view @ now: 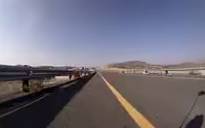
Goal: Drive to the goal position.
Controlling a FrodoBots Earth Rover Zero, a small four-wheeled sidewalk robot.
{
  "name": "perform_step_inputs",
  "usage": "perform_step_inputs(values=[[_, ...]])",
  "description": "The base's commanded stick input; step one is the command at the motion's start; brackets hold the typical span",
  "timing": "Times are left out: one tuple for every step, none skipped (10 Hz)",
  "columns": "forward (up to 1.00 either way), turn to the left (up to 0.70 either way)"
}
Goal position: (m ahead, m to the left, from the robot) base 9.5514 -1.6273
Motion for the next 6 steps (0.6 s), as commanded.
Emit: perform_step_inputs(values=[[0.85, 0.0], [0.85, 0.0], [0.85, 0.0], [0.85, 0.0], [0.85, 0.0], [0.85, 0.0]])
